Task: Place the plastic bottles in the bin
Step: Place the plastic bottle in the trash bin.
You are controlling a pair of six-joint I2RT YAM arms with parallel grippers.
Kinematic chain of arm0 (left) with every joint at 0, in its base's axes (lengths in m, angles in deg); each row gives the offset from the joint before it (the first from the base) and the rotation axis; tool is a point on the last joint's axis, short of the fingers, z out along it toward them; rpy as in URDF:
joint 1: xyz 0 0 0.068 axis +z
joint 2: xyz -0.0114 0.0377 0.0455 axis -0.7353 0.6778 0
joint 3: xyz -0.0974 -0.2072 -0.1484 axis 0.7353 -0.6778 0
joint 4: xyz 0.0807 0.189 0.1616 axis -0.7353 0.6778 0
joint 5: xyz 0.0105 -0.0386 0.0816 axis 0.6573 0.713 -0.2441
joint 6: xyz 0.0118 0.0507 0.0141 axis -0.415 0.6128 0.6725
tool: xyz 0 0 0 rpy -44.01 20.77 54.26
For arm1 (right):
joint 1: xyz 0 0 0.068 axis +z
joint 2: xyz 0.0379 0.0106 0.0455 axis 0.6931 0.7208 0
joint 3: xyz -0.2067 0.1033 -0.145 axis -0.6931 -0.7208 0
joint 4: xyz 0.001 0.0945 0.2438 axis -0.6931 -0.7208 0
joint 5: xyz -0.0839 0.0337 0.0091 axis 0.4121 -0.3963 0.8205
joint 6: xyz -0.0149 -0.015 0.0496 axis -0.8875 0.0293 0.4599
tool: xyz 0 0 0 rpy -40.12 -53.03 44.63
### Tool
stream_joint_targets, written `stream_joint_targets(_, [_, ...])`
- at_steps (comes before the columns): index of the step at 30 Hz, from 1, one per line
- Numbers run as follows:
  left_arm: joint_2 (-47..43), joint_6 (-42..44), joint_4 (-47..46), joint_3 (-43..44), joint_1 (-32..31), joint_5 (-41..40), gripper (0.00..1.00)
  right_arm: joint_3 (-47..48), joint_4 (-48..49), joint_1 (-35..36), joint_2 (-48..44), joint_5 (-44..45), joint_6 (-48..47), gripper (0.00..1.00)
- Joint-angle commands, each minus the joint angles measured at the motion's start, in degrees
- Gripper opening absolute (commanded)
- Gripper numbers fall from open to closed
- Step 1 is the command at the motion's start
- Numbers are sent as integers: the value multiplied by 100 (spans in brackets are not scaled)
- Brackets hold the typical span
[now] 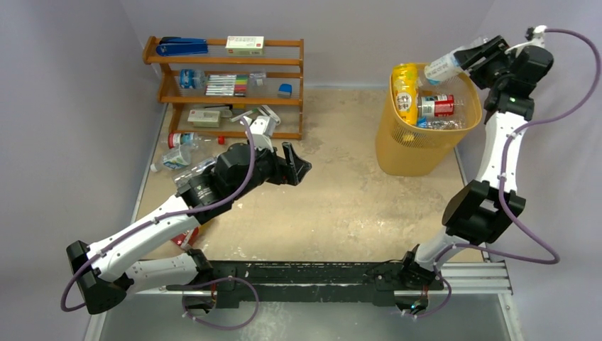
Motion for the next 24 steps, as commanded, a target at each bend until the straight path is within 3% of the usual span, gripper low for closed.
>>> stream_joint_targets(1, [-27,72,-341,-29,-22,55,82,222,-135,327,117,152,-467,66])
stream_joint_targets(4, [-55,64,-282,-13,-20,35,82,186,-529,344,-10,456,-658,78])
stream_joint_targets(8, [-62,61,-264,12,-23,32,82,166,-953,252,-218,631,-927,86])
stream_joint_targets(20, [127,77,-272,108,-24,33,82,269,-1127,-251,-937,-14,-876,88])
stream_joint_targets(24, [110,68,-159,141,-24,-162,82,16,-613,-250,-1259,-917,-676,88])
